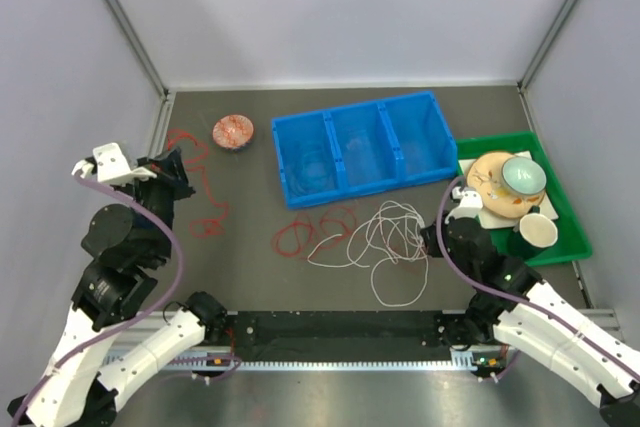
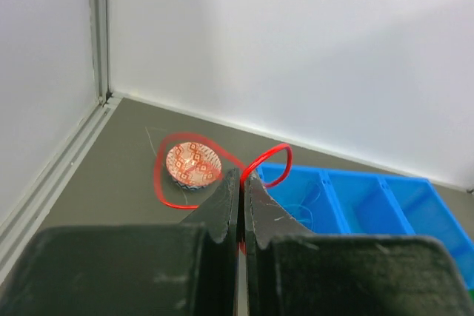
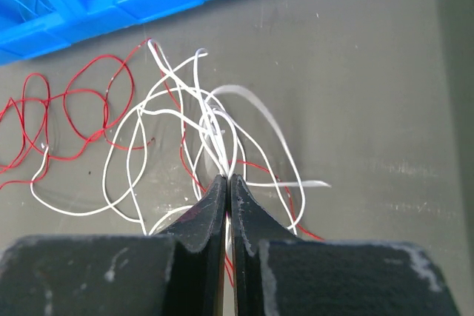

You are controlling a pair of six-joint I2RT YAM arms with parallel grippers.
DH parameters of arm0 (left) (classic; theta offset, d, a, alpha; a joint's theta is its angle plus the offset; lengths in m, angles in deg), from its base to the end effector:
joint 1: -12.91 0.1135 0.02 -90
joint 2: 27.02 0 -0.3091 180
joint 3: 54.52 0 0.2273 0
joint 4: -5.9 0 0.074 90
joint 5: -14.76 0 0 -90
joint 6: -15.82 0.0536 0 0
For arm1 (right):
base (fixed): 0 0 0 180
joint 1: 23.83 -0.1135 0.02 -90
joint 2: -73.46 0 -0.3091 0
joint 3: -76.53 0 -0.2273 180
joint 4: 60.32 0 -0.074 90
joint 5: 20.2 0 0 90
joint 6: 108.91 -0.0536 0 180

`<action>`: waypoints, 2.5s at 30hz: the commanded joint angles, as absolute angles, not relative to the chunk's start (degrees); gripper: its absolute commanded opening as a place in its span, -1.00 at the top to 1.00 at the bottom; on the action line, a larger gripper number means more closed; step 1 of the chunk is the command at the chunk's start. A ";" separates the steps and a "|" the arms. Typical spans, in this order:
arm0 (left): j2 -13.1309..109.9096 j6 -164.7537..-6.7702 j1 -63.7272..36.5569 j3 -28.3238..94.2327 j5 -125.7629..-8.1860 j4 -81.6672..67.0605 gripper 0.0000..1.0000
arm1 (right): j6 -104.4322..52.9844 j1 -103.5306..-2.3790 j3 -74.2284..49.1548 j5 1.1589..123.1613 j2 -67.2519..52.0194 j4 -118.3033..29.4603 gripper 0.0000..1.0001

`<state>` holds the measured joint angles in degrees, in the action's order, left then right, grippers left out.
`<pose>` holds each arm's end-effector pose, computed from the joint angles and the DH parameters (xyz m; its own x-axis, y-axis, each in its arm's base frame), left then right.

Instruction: Untangle the cables

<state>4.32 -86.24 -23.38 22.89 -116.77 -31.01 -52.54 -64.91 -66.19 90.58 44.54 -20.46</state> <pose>0.0423 0.0130 0.4561 0.1431 -0.2992 -0.9434 -0.0558 0.9493 -0.3095 0.0729 0.0383 0.2312 -0.5419 0.2145 -0.8126 -0.1036 0.9425 0.3179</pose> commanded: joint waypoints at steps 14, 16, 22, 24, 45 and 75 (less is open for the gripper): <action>16.74 -86.40 -23.21 28.36 -97.40 -25.85 1.00 | -52.84 -64.43 -64.35 90.54 42.17 -20.14 1.00; 20.96 -85.27 -23.21 32.91 -91.71 -24.88 1.00 | -53.10 -64.43 -64.79 90.46 42.44 -20.14 1.00; 29.40 -83.50 -23.21 40.67 -79.47 -20.40 1.00 | -53.80 -64.35 -65.32 90.63 43.41 -20.06 1.00; 31.77 -84.37 -23.21 41.29 -75.51 -16.12 1.00 | -53.89 -64.43 -65.32 90.63 43.41 -20.06 1.00; 54.19 -88.68 -23.21 57.89 -64.43 2.36 1.00 | -55.30 -64.43 -65.58 89.40 43.41 -20.06 1.00; 83.53 -94.31 -18.82 59.84 -65.04 7.22 0.90 | -56.09 -64.43 -65.58 89.66 45.25 -18.21 1.00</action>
<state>81.19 -91.83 -19.36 59.59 -64.25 4.02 -55.31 -64.91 -65.69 89.29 44.65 -17.47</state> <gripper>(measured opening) 0.025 0.009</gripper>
